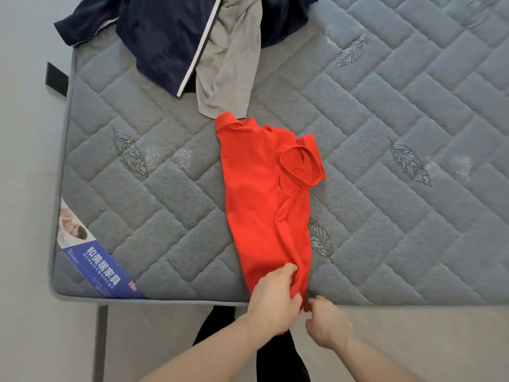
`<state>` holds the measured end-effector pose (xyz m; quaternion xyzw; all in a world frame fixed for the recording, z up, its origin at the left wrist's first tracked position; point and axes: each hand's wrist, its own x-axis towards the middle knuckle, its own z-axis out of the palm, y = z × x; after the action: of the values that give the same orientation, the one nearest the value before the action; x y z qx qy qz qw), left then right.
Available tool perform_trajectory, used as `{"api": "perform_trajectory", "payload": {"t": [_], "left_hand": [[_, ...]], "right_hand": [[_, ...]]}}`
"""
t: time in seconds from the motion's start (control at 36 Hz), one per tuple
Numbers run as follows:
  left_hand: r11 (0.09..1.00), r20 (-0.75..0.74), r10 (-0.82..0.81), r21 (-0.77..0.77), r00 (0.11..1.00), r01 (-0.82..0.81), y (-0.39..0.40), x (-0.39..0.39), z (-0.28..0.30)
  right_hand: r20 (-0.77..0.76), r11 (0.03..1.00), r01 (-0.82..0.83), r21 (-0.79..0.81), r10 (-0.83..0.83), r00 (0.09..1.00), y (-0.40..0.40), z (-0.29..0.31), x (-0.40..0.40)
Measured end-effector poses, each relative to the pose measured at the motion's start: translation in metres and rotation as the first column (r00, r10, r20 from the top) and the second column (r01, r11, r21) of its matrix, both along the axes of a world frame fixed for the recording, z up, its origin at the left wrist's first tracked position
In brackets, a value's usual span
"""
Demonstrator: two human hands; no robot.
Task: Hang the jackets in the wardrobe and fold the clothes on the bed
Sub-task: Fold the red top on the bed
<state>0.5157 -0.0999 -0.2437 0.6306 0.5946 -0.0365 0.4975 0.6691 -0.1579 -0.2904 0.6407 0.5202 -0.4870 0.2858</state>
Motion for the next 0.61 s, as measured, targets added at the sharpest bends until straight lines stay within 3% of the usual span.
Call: {"api": "perform_trajectory", "payload": {"t": [0.11,0.19,0.28,0.42,0.53,0.61], "left_hand": [[0.955,-0.011,-0.227,-0.199,0.974,0.220,-0.001,0.023,-0.016],[0.948,-0.035,-0.229,-0.237,0.973,0.214,0.005,0.018,-0.030],[0.988,-0.060,-0.066,-0.141,0.996,0.057,0.022,0.001,-0.039],[0.977,-0.091,0.206,0.068,0.974,-0.201,0.081,-0.044,-0.047],[0.958,-0.146,0.256,0.170,0.955,-0.231,0.135,-0.078,-0.049],[0.960,-0.196,0.238,0.196,0.951,-0.200,0.168,-0.096,-0.052]], "right_hand": [[0.019,0.967,0.252,-0.040,-0.252,0.968,-0.005,-0.001,0.024],[0.008,0.922,0.387,0.009,-0.387,0.922,0.000,-0.001,0.039],[-0.019,0.858,0.491,0.153,-0.494,0.869,0.014,-0.002,0.049],[-0.169,0.637,0.693,0.336,-0.684,0.710,0.076,-0.010,0.045],[-0.287,0.503,0.777,0.380,-0.734,0.616,0.151,-0.018,0.038],[-0.335,0.462,0.794,0.394,-0.733,0.592,0.207,-0.024,0.035]]}}
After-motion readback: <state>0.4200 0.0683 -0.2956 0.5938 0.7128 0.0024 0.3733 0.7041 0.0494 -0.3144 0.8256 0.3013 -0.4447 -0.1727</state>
